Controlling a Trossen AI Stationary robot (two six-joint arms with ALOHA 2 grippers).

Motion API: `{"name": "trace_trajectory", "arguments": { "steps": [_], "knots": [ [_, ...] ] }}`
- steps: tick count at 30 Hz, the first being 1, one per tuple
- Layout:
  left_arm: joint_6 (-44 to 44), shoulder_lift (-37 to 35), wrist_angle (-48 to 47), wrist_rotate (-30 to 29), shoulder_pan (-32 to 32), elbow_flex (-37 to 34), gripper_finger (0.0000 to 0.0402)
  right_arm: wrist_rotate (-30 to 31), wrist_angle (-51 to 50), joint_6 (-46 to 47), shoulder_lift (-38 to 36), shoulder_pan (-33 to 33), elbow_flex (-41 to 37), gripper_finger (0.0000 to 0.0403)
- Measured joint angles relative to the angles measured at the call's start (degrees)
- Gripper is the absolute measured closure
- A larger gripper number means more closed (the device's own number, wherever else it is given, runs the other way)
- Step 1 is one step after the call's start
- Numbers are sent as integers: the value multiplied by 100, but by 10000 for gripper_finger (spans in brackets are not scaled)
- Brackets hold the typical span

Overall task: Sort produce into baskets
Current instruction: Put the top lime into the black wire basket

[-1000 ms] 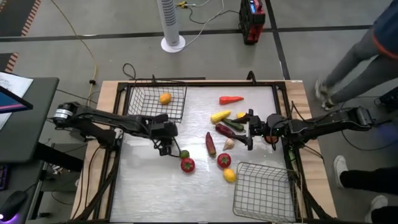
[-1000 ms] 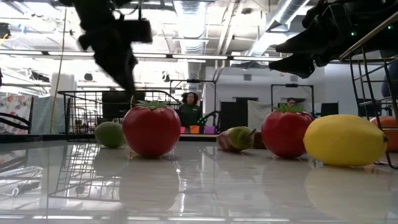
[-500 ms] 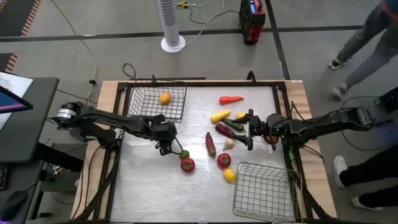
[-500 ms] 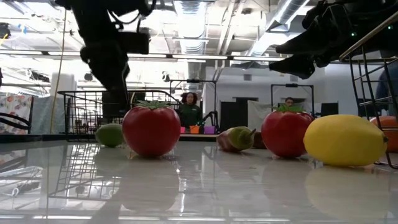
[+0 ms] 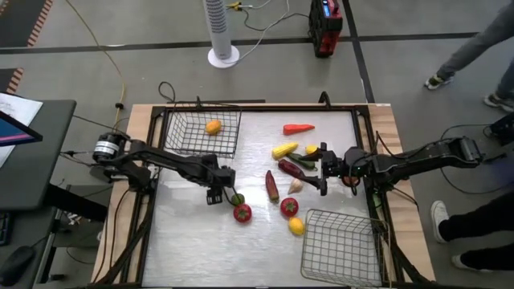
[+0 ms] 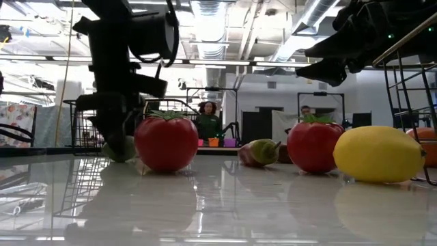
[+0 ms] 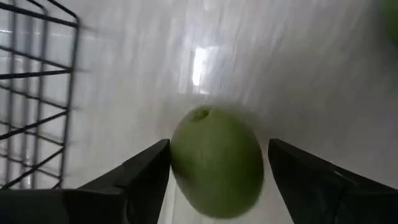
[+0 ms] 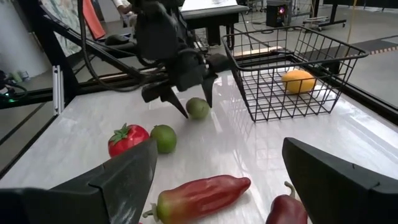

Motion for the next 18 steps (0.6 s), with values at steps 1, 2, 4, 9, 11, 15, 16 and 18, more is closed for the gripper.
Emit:
{"name": "trace_trajectory", "arguments": {
  "steps": [1, 2, 4, 9, 11, 15, 16, 18],
  "knots": [
    [5, 63, 1, 6, 0, 0, 143, 0, -1, 0, 0, 0, 0, 30],
    [6, 126, 2, 7, 0, 0, 144, 0, -1, 0, 0, 0, 0, 30],
    [13, 186, 7, 20, 0, 7, 150, 0, -1, 0, 0, 4, 0, 30],
    [38, 64, -7, 82, 0, 4, 189, 2, -1, 0, 0, 31, -2, 30],
    [31, -99, -2, 118, 1, 13, 209, 2, 1, 0, 0, 28, -2, 30],
    [-1, -507, 0, 115, 11, 75, 232, 4, 2, 0, 0, 28, -2, 30],
    [-1, -626, -3, 105, 20, 107, 232, 4, 3, 0, 0, 28, -2, 30],
    [-4, -954, 10, 64, 44, 169, 229, 4, 3, 0, 0, 28, -2, 30]
  ]
}}
